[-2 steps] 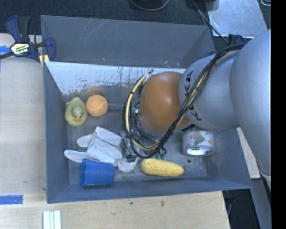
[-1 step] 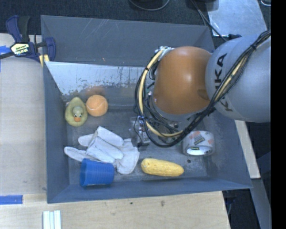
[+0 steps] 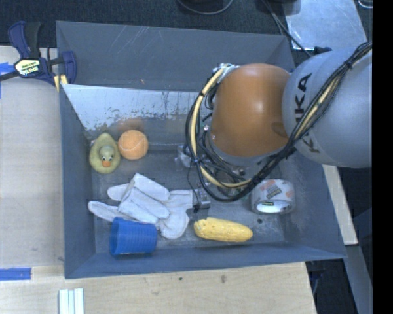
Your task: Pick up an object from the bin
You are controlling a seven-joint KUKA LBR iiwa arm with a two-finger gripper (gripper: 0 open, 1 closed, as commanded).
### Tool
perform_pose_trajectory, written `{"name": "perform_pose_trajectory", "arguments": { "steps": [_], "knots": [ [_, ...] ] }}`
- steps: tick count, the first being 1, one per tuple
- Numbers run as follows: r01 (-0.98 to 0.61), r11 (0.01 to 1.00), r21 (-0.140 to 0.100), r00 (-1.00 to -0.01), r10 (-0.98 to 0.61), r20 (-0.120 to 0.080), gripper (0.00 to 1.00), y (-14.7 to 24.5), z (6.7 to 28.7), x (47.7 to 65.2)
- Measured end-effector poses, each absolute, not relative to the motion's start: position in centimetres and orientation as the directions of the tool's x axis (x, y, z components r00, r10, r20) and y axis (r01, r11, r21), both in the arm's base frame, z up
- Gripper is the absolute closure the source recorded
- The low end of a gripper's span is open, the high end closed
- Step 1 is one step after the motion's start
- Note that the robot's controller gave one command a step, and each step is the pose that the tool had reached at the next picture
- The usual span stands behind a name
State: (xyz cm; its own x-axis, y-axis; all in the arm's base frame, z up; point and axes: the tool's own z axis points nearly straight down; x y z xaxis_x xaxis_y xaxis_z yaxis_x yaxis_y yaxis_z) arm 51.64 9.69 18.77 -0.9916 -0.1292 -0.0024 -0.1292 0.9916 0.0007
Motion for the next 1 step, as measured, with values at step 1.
{"name": "perform_pose_trajectory", "arguments": {
  "steps": [1],
  "knots": [
    [-0.129, 0.992, 0.001, -0.992, -0.129, -0.002, 0.00, 9.68, 18.77, 51.64]
  ]
}}
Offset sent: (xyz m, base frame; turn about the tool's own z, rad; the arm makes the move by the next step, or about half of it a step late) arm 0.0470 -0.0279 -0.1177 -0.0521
